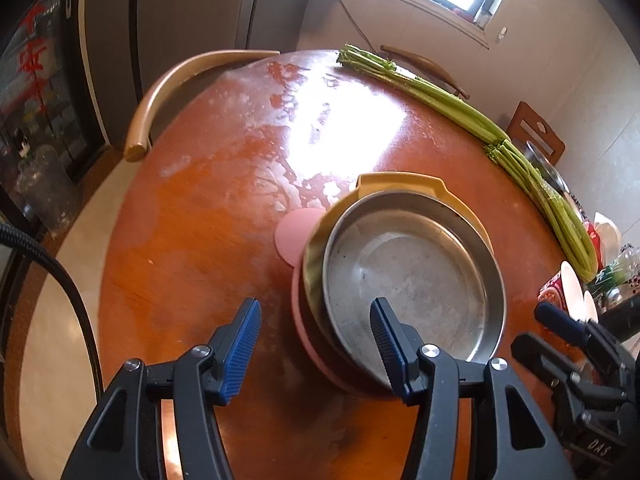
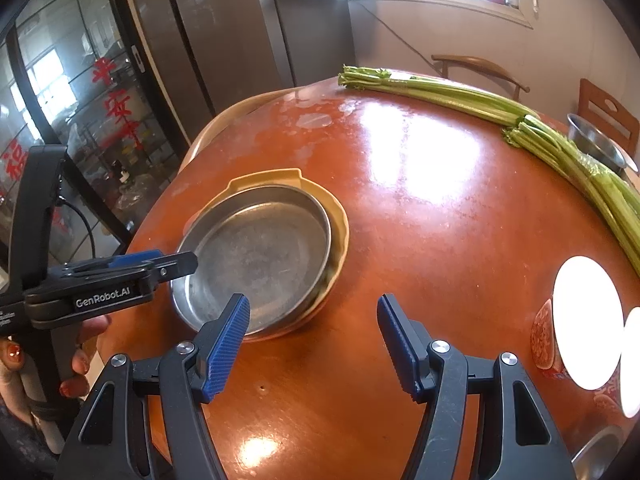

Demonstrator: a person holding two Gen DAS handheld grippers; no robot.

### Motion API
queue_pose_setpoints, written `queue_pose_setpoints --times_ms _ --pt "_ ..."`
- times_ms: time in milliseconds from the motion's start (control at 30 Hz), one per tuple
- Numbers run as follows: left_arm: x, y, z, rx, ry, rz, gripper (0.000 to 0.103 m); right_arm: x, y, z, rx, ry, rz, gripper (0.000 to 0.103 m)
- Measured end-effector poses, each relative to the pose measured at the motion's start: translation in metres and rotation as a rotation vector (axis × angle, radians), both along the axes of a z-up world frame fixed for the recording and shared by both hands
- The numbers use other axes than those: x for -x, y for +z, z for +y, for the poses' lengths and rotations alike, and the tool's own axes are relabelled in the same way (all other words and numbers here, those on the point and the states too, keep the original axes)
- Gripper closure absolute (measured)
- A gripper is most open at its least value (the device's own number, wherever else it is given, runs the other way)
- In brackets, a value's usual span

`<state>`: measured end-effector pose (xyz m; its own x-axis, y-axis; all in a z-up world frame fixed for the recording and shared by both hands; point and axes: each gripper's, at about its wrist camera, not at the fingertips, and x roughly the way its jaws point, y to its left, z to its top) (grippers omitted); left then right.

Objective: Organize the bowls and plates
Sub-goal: 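Open the left gripper and release the steel tray on the stack, then move the left gripper to the rim of the large steel bowl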

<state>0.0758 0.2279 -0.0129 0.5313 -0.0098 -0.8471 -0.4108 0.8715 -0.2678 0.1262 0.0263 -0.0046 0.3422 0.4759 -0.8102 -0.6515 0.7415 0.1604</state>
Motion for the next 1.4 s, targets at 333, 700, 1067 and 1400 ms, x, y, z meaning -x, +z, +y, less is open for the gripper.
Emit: queue_pose_setpoints --times_ms 333,700,1067,1400 --pt "-0.018 -0.007 -0.013 0.011 -0.038 0.027 0.046 -0.004 -0.009 -0.003 -0.004 0.006 0.053 0.035" --pt "-0.044 -0.008 -0.039 -0.007 -0.095 0.036 0.046 -0.014 -0.016 -0.018 0.007 -0.032 0.081 0.035" --pt "-0.069 -0.009 -0.060 -0.021 -0.180 0.035 0.046 -0.025 -0.020 -0.031 0.022 -0.090 0.097 0.035" --pt "-0.068 -0.005 -0.059 -0.049 -0.162 0.028 0.046 -0.031 -0.018 -0.038 0.006 -0.122 0.096 0.035"
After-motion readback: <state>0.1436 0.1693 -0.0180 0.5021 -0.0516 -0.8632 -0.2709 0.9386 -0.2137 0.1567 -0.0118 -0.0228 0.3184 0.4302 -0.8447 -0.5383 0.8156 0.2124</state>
